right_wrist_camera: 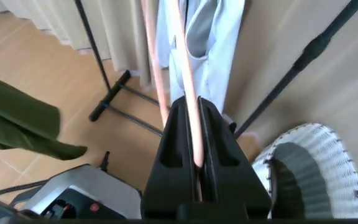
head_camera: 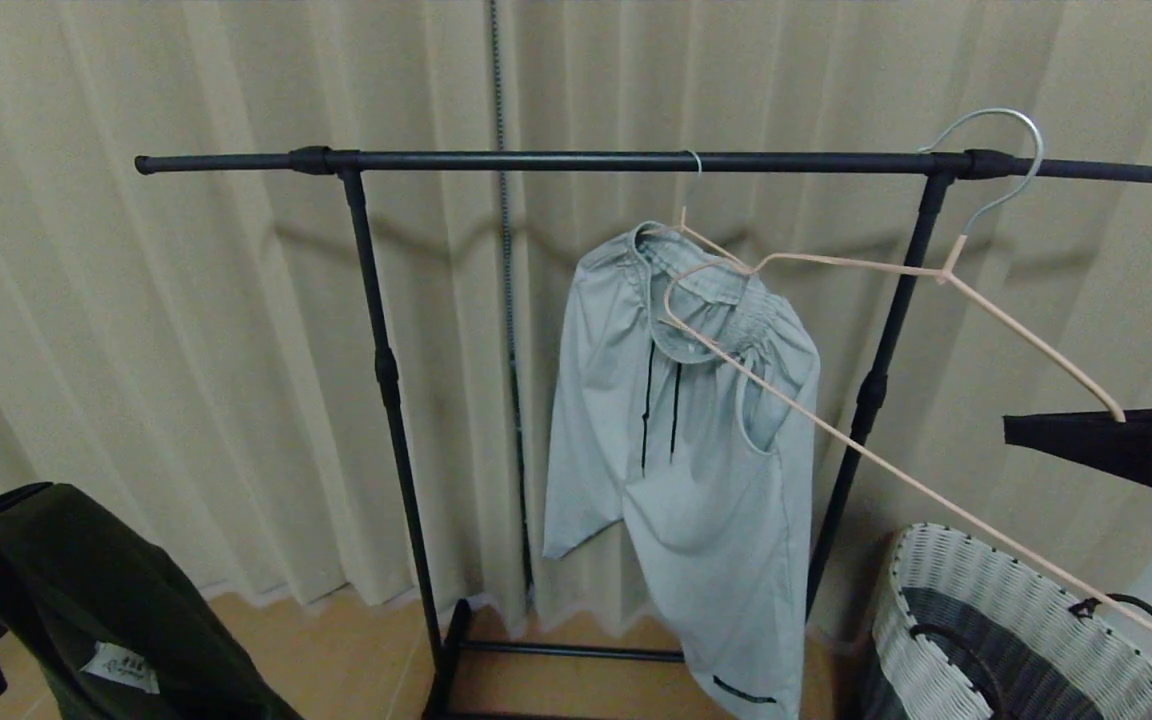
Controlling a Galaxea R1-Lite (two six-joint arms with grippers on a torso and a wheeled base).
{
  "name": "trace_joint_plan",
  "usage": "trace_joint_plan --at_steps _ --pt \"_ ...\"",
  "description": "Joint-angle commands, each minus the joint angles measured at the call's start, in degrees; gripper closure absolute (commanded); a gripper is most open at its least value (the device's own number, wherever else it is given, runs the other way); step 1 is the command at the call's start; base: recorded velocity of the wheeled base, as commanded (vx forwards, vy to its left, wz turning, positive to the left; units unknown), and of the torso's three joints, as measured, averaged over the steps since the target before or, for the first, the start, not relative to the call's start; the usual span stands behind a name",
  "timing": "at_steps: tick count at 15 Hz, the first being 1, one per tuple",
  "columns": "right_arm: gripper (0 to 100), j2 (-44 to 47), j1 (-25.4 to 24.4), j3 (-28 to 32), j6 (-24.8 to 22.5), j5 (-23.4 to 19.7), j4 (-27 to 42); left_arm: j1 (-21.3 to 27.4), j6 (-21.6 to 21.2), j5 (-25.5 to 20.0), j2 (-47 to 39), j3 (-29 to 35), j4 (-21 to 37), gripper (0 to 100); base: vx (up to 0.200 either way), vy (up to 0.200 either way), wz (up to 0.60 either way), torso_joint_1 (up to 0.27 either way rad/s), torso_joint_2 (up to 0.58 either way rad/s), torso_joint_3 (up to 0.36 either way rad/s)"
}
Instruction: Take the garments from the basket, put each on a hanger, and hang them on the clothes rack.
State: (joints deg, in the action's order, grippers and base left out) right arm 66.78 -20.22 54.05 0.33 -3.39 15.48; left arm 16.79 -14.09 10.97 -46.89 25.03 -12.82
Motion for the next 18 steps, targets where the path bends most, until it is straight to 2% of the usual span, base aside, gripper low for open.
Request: trace_joint_plan --at_steps 1,4,5,7,8,9,12,14,18 --pt "100 0.02 -3.59 -1.23 0.73 -0.92 0.16 1.23 0.21 -0.95 -4.44 2.04 -1.15 100 0.000 0.000 0.00 0.000 0.00 0.000" --pt "100 0.28 -11.94 -4.04 5.56 -0.74 -0.28 4.40 0.38 0.37 -11.56 7.14 -1.94 100 0.000 0.000 0.00 0.000 0.00 0.000" --pt "100 0.46 -13.44 -4.83 5.65 -0.83 -1.60 4.48 0.82 1.33 -14.20 9.07 -1.94 100 0.000 0.000 0.00 0.000 0.00 0.000" --pt "100 2.65 -16.60 -8.09 5.82 -0.92 -8.10 4.92 3.37 3.35 -20.26 14.08 -1.94 100 0.000 0.000 0.00 0.000 0.00 0.000" --pt "100 3.97 -19.33 -11.25 6.44 -0.92 -13.81 7.12 7.06 7.40 -25.45 18.04 -1.77 100 0.000 0.000 0.00 0.000 0.00 0.000" --pt "100 4.50 -21.44 -12.31 7.41 -0.92 -16.10 9.05 9.35 11.44 -29.23 20.15 -1.85 100 0.000 0.000 0.00 0.000 0.00 0.000" --pt "100 4.41 -26.80 -12.57 9.25 -1.01 -16.89 12.57 14.97 19.44 -36.44 24.19 -1.94 100 0.000 0.000 0.00 0.000 0.00 0.000" --pt "100 4.85 -29.96 -12.92 10.13 -1.01 -17.06 13.01 16.38 20.49 -38.46 25.69 -1.85 100 0.000 0.000 0.00 0.000 0.00 0.000" --pt "100 7.14 -30.49 -13.10 10.22 -2.24 -19.17 13.18 16.47 20.49 -38.63 25.77 -1.77 100 0.000 0.000 0.00 0.000 0.00 0.000"
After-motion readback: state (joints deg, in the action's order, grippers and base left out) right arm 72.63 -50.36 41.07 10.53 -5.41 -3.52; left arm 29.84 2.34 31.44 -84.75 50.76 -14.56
